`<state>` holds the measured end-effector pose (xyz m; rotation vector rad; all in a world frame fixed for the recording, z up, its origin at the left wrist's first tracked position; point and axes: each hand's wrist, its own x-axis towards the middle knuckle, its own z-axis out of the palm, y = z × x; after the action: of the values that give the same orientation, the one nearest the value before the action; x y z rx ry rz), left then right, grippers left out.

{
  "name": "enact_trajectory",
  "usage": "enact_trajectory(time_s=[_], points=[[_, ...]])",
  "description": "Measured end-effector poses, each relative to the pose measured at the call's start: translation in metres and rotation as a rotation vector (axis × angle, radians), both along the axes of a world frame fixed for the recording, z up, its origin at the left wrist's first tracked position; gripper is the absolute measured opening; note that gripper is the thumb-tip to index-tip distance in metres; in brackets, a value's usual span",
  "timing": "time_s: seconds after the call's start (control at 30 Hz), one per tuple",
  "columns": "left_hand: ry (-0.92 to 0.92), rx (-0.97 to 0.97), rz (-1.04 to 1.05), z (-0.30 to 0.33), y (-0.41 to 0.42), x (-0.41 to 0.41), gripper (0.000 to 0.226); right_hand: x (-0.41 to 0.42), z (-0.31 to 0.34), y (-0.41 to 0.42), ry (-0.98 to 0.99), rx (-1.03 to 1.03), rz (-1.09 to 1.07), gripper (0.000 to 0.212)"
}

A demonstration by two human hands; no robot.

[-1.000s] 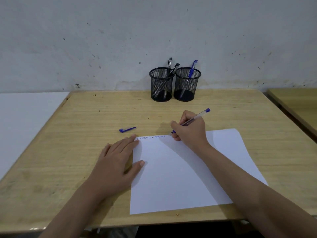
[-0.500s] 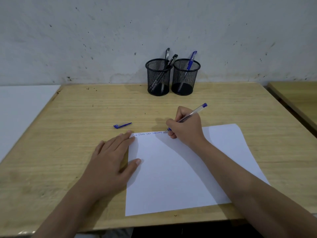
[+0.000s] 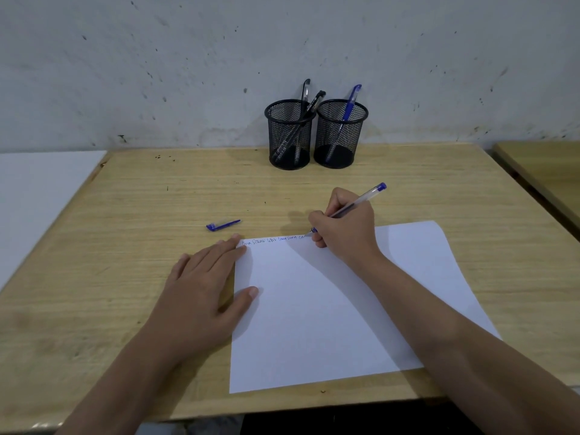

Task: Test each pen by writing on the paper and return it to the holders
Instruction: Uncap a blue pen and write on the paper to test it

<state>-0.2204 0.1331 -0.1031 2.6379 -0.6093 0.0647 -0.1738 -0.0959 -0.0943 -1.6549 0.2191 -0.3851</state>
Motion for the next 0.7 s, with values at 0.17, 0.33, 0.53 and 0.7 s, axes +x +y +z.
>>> enact_trajectory(time_s=[0.17,0.33,0.53,0.7], points=[[0.007,-0.003,0.000,0.0007,-0.0004,0.0000,0.066,0.0003,0.0007,0.0002,0.001,-0.014,-0.003,0.036],[0.007,0.000,0.002,0.0003,-0.0005,0.0000,0.065,0.0004,0.0010,-0.0001,0.007,-0.006,-0.023,0.036],[0.000,-0.002,-0.001,0.0001,-0.0002,0.0002,0.065,-0.0027,0.0032,0.0004,0.015,-0.014,-0.038,0.029],[-0.003,-0.005,-0.001,0.0002,-0.0008,0.0006,0.065,-0.0033,0.0015,0.0009,-0.017,-0.014,-0.044,0.033]])
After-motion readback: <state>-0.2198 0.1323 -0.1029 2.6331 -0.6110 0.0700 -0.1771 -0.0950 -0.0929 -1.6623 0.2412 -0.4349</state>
